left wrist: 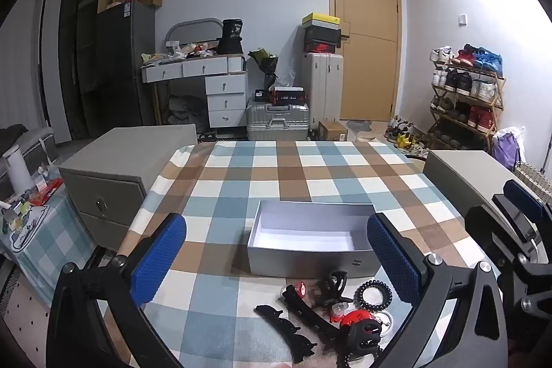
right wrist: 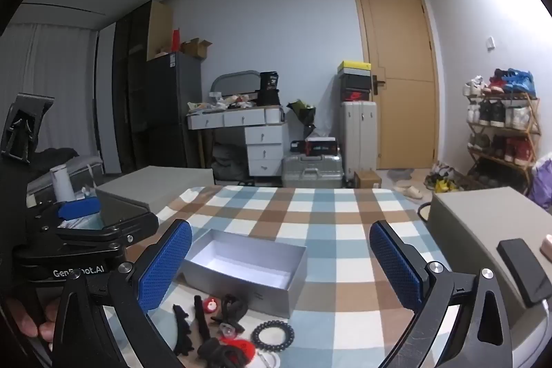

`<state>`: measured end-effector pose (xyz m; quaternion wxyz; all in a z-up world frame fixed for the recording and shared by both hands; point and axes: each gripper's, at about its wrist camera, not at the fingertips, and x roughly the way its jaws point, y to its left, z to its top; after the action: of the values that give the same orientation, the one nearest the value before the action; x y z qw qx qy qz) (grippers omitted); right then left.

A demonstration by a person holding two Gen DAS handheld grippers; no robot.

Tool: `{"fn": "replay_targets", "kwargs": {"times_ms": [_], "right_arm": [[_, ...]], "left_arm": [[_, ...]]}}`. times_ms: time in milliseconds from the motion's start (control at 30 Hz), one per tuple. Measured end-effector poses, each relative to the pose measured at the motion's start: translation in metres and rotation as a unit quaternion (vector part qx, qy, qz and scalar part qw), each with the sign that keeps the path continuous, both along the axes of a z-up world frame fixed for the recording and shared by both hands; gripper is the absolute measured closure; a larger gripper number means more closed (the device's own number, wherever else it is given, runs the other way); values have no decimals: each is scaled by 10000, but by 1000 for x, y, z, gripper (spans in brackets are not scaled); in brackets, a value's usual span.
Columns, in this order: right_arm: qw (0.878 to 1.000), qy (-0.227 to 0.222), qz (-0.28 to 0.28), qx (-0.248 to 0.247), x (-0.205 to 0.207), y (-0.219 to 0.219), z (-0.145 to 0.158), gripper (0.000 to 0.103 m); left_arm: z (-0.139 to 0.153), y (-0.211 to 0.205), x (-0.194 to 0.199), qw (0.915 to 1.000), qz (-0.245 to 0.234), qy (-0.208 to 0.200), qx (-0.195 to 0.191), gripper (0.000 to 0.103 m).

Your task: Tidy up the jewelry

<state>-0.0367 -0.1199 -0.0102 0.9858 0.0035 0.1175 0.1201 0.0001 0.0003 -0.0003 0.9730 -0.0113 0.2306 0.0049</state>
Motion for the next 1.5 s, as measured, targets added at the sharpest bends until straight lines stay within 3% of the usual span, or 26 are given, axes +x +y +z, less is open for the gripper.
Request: {"fn": "replay_targets", "kwargs": {"times_ms": [233,500,1500], "right_arm": [[9999,-112,24,50,0,-2,-2,0],[9999,-50,114,33,-1,-1,-6,0],[9996,105,220,145,1,-3,-6,0]], "left_arm": [[-3,-3,0,9999,7,24,152,1],[-3,7,-2,9999,-2,95,-103,1],[-8,20,-2,9996,109,198,-188,1]]}}
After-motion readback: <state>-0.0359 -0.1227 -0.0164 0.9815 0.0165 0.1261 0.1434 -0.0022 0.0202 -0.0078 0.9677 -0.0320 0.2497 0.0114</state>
